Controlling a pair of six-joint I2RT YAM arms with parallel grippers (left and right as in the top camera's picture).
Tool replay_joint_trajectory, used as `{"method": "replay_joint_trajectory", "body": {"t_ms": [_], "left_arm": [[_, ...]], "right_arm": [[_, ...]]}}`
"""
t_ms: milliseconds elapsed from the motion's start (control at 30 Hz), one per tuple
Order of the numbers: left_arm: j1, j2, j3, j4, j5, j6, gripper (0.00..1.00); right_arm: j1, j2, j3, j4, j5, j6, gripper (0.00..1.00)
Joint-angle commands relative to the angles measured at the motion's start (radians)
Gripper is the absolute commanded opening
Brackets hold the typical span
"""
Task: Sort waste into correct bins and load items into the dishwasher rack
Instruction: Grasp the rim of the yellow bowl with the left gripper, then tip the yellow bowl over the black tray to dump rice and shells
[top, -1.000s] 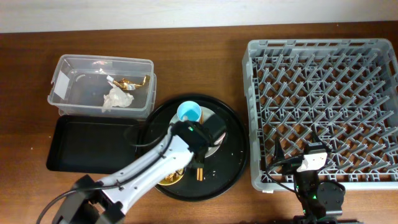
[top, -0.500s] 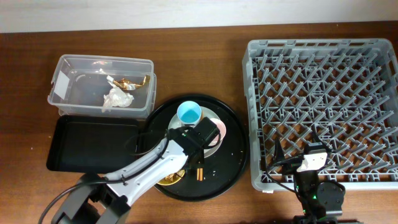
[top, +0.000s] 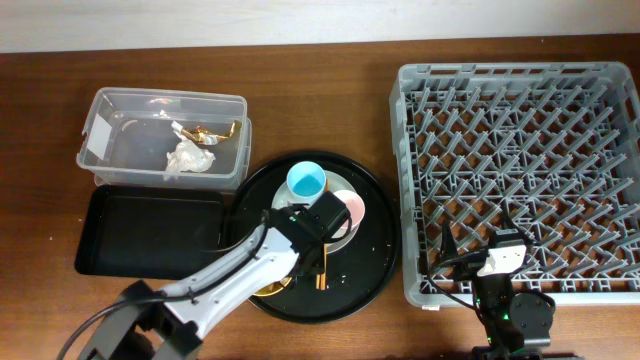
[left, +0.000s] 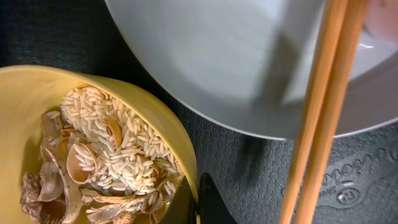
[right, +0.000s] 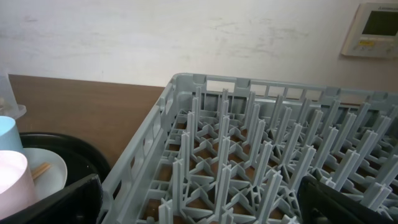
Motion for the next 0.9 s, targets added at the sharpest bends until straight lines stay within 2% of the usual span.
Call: {"method": "replay_joint_trajectory", "body": {"t_ms": [0, 100, 167, 200, 267, 433, 533, 567, 733, 833, 867], "left_arm": [[0.002, -0.102, 0.021, -0.003, -0.011, 0.155, 0.01], [0.018, -0.198, 0.03, 0.0, -0.011, 0.256, 0.0], [0.107, -0.271, 0.053, 0.0, -0.003, 0.29, 0.0], [0.205, -0.325, 0.059, 0.002, 0.024, 0.299, 0.01], [0.406, -0.385, 0.059, 0.003, 0.158, 0.402, 0.0], [0.906, -0.394, 0.058, 0.0, 0.532, 0.626, 0.01], [1.135, -0.394, 0.029, 0.024, 0.75, 0.761, 0.0], [1.211, -0.394, -0.011, 0.074, 0.796, 0.765, 0.01], [1.389, -0.393, -0.201, 0.333, 1.046, 0.765, 0.0], [1.431, -0.381, -0.23, 0.365, 1.102, 0.788, 0.0], [1.431, -0.365, -0.23, 0.375, 1.174, 0.822, 0.0]], "right_arm": [[0.005, -0.006, -0.005, -0.005, 0.005, 0.004, 0.98], [0.005, -0.006, -0.005, -0.005, 0.005, 0.004, 0.98], [0.005, -0.006, -0.005, -0.005, 0.005, 0.004, 0.98], [0.005, -0.006, -0.005, -0.005, 0.005, 0.004, 0.98], [0.005, -0.006, -0.005, -0.005, 0.005, 0.004, 0.98], [0.005, -0.006, -0.005, -0.005, 0.005, 0.004, 0.98], [0.005, -0.006, -0.005, -0.005, 0.005, 0.004, 0.98], [0.005, -0.006, -0.005, -0.005, 0.005, 0.004, 0.98], [0.005, -0.006, -0.005, -0.005, 0.005, 0.004, 0.99], [0.005, -0.006, -0.005, -0.005, 0.005, 0.004, 0.98], [0.005, -0.006, -0.005, -0.005, 0.005, 0.004, 0.98]]}}
